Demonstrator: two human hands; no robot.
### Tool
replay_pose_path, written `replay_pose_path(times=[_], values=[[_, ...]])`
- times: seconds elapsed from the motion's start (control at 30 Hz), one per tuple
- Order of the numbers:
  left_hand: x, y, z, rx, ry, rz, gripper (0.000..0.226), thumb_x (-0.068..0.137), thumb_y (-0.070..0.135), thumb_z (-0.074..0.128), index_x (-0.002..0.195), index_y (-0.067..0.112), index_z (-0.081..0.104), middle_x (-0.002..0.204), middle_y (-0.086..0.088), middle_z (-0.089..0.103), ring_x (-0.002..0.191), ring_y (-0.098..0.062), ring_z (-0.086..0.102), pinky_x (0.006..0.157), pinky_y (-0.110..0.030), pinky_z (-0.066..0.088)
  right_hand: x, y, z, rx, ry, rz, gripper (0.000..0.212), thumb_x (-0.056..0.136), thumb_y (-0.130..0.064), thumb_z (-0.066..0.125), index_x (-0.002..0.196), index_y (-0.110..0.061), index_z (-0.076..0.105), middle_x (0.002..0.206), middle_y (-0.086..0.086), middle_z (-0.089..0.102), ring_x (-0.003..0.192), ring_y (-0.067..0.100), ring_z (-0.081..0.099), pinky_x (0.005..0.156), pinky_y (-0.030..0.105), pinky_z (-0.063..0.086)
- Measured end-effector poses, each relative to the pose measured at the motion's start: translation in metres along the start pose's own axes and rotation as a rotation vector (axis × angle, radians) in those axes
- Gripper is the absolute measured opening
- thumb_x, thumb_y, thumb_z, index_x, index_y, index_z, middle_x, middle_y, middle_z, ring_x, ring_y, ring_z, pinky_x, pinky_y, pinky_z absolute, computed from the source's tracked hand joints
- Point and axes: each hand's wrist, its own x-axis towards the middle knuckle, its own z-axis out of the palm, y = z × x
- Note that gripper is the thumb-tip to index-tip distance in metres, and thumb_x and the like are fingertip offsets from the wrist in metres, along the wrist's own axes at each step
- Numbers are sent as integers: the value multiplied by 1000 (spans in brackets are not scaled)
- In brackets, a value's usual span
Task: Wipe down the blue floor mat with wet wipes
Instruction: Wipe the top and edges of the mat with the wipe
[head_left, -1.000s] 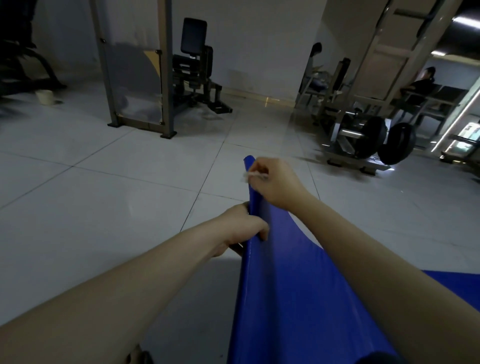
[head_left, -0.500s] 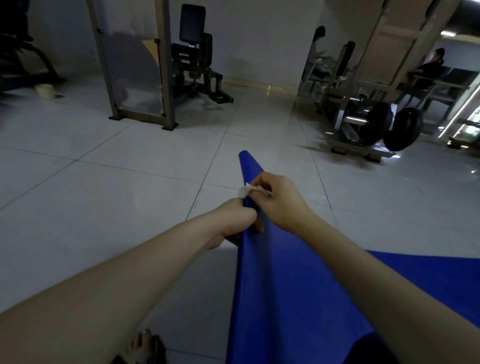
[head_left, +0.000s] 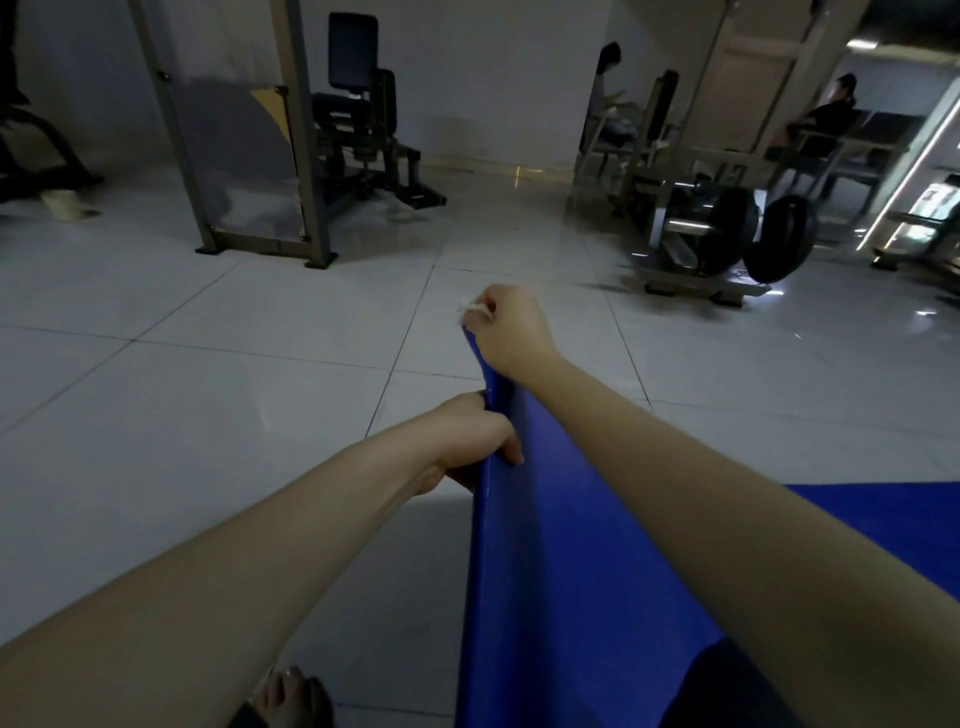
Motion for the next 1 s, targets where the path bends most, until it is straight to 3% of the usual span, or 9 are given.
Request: replay_pose_path(times=[0.07,0.2,0.33,0.4,0.6,0.7,0.83,1.0], values=[[0,-3,-2,1,12,-11,34,86,1,60,117,15,62,104,-9,73,92,-26,71,71,-37,63,-35,-2,1,5,-30,-29,14,98,-15,56,91,-6,64,73,0,61,67,19,57,59,32,43],[-5,-2,-5,55,3,50,23,90,3,58,107,16,65,95,-3,71,85,-16,65,59,-26,51,-82,3,-8,119,17,-10,7,96,-17,61,89,-17,64,77,-10,64,73,4,61,61,15,46],[-5,1,2,16,-25,69,37,89,3,64,120,21,58,107,-4,71,94,-20,70,68,-33,61,-48,6,-17,-41,73,-164,10,98,-20,57,91,-18,63,90,-5,69,75,11,62,62,28,50],[-4,1,5,19,-55,82,44,87,5,67,126,22,55,112,-4,71,97,-23,72,73,-35,63,-16,9,-23,-93,114,-151,10,98,-23,58,95,-17,65,93,-1,67,77,15,60,62,31,48],[0,1,0,31,-108,84,41,87,5,68,123,21,56,112,-5,72,98,-23,73,70,-33,62,0,11,-31,-33,52,-78,16,96,-30,65,91,-16,69,80,0,68,74,17,63,71,41,56],[2,-4,-9,27,-97,75,32,90,1,67,114,20,58,107,-7,73,95,-24,74,73,-35,63,-45,13,-25,82,-46,-99,16,96,-27,66,88,-13,69,76,-2,68,72,15,64,72,38,56],[3,-7,-15,47,-101,104,35,89,0,62,118,20,67,106,-6,75,95,-21,73,69,-30,61,-108,18,-22,270,-68,-118,17,97,-29,68,85,-17,70,75,-8,68,74,7,66,65,23,54],[4,-5,-9,-4,-100,87,41,88,2,70,124,16,58,110,-9,74,93,-23,75,71,-33,62,-67,23,-22,162,37,-101,13,96,-31,67,91,-19,66,79,-8,65,73,9,62,67,30,53]])
